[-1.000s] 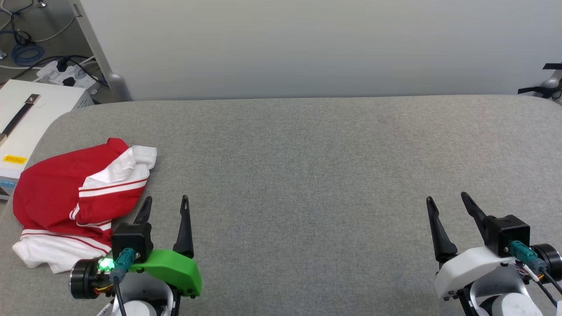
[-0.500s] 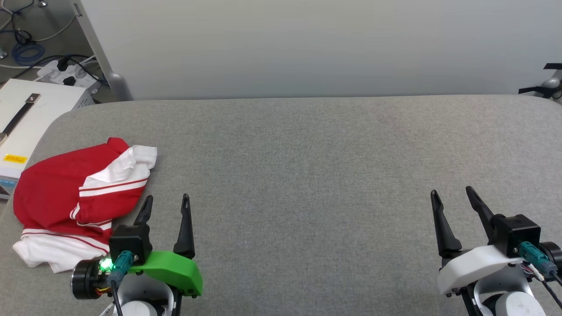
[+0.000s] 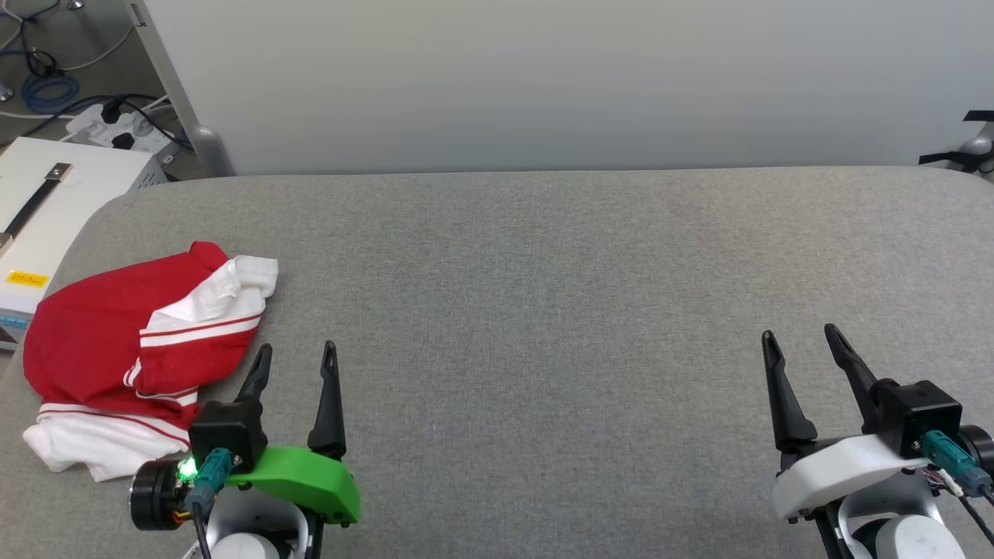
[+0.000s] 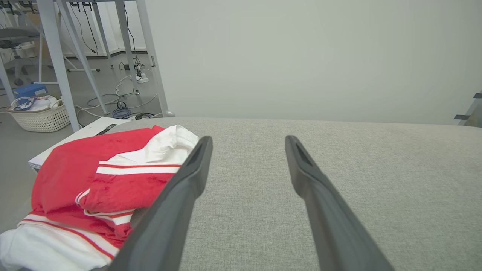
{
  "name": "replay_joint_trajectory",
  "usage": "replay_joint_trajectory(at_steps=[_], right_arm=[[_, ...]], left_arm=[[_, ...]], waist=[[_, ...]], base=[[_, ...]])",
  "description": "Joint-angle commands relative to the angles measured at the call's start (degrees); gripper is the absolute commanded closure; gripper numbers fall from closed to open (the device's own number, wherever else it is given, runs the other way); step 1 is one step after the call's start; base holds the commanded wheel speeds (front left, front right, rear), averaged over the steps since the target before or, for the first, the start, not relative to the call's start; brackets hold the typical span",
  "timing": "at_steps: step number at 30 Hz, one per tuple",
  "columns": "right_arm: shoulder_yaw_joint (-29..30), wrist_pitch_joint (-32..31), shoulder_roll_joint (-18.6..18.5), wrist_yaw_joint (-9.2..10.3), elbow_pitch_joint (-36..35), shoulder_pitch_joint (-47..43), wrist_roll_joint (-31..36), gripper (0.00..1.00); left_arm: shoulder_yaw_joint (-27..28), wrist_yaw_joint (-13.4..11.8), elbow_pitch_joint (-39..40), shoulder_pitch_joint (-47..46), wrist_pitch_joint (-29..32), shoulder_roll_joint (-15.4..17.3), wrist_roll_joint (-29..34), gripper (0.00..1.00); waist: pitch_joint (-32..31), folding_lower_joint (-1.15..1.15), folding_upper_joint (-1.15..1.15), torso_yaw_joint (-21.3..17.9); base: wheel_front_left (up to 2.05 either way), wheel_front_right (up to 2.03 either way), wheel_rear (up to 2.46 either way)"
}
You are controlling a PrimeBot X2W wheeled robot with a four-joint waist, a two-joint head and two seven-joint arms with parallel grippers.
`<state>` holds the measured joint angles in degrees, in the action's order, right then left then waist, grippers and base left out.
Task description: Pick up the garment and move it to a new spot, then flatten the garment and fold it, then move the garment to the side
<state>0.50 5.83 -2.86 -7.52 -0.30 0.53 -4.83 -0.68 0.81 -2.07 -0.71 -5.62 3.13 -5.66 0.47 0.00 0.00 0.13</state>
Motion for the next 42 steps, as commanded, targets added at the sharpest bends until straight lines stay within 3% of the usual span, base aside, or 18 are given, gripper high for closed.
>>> replay_joint_trajectory(at_steps=[1,42], right_arm=[[-0.11,0.57,-0.01,0.01,-0.03,-0.47,-0.27,0.00],[-1.12,5.37,-0.01,0.02,3.75,-0.40,-2.08,0.00]], left_arm=[[-0.16,0.29,-0.59,0.23,-0.66,-0.10,-0.62,0.00],[-1.68,0.98,-6.23,-0.66,-5.52,-0.19,-3.97,0.00]], waist=[[0.09,0.00,0.00,-0.02],[0.98,0.00,0.00,1.33]], base=[[0.00,0.00,0.00],[0.00,0.00,0.00]])
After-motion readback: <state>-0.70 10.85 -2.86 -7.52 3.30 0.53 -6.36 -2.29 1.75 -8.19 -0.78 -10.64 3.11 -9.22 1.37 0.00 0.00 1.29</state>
